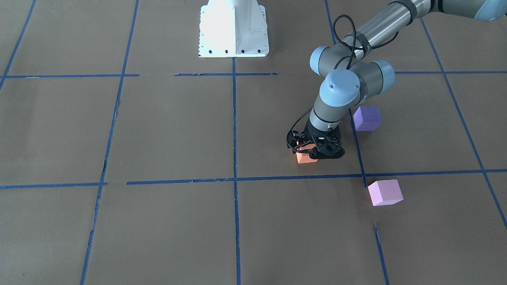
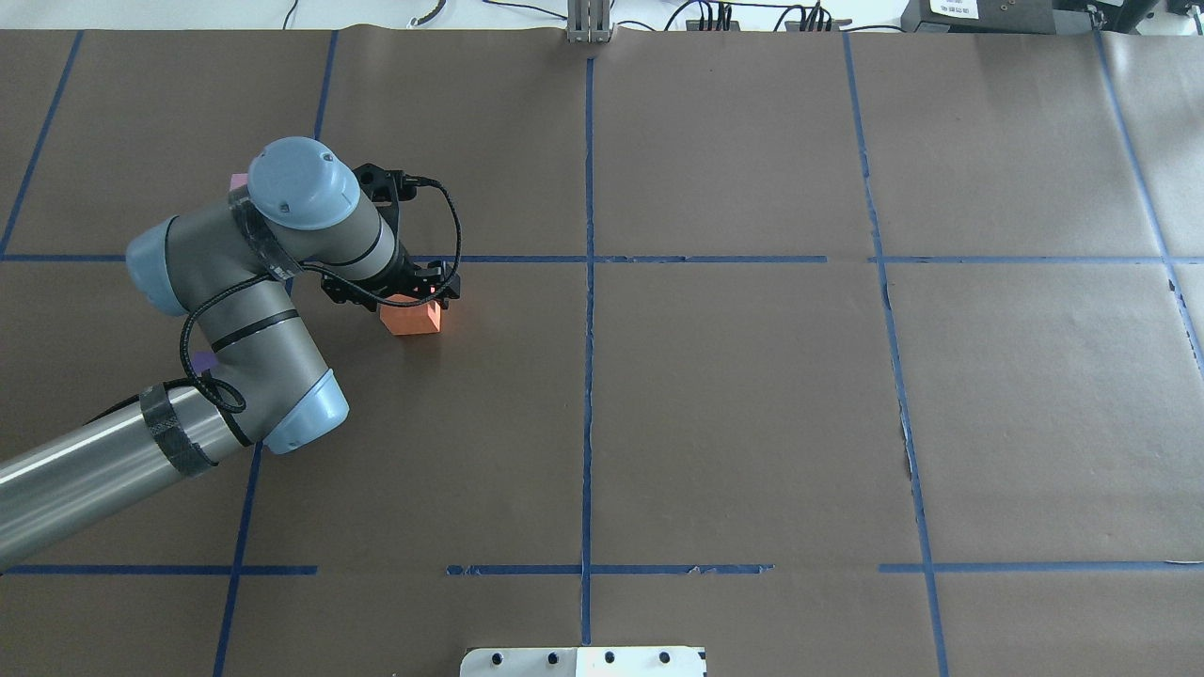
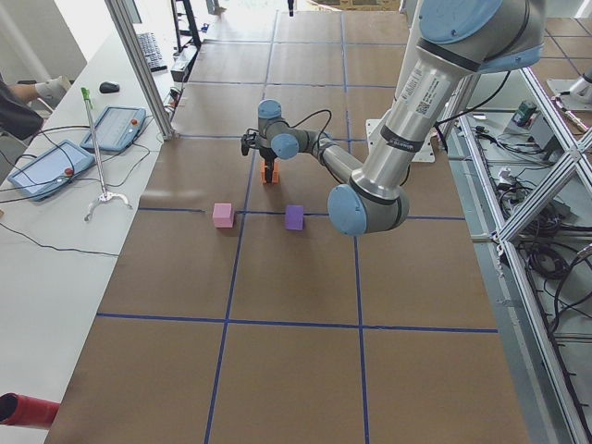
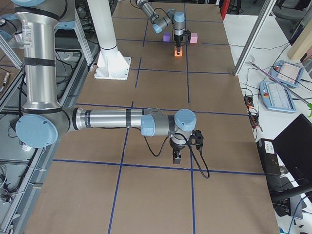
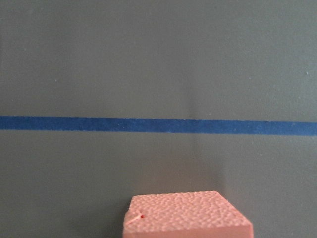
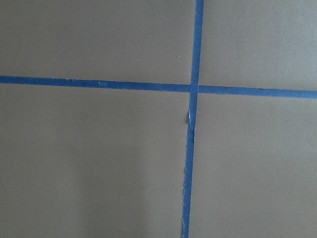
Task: Arrange blocks in a line
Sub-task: 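Close the left gripper on the orange cube and lift it, then carry the orange cube with the left gripper between pink and purple cubes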
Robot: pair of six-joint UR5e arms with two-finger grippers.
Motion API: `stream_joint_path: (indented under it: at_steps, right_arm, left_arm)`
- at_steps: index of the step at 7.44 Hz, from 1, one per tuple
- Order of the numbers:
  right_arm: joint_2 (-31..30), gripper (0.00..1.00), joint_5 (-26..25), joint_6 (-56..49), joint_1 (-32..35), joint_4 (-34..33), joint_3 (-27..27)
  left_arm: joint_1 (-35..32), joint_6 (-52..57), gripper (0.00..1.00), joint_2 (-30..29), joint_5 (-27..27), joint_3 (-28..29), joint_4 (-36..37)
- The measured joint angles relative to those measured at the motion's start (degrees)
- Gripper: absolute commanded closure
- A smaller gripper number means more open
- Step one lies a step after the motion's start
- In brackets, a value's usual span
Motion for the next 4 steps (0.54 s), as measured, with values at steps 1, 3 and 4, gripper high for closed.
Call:
stream_joint_path:
  at_steps: [1,3,4]
  right_arm:
    - [0.00,0.00,0.00,0.00,0.00,0.00,0.00]
    - [0.00,0.00,0.00,0.00,0.00,-0.05,0.00]
    - [0.00,0.00,0.00,0.00,0.00,-0.06,0.00]
  left_arm:
    - [-0.18,-0.07,0.92,-0.02,-0.06,-0.08,0.07]
    - [-1.35,-0.15,0.91,-0.02,-0.07,-1.24,0.57]
    - [-3.20,-0.15,0.91,0.15,-0.28,-3.92,2.49]
